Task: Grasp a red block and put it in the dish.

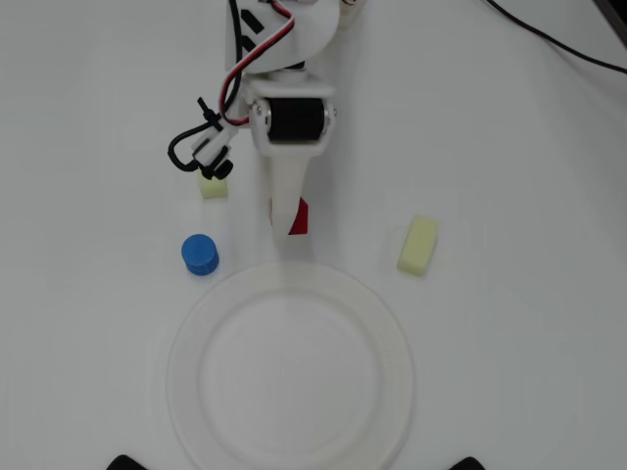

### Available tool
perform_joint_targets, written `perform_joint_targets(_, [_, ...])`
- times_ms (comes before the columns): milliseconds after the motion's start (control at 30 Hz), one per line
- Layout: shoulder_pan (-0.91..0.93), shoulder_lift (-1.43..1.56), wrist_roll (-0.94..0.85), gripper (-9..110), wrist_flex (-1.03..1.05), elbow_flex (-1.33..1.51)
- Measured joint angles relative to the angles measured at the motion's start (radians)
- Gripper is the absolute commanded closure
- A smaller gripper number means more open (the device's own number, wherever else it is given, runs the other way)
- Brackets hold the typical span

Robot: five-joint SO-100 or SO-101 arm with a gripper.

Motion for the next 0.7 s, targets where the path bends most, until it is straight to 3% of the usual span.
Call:
perform_joint_targets(433, [-0.026, -0.476, -0.006, 101, -0.043, -0.437])
perform_joint_targets(700, [-0.034, -0.626, 0.003, 101, -0.043, -0.500])
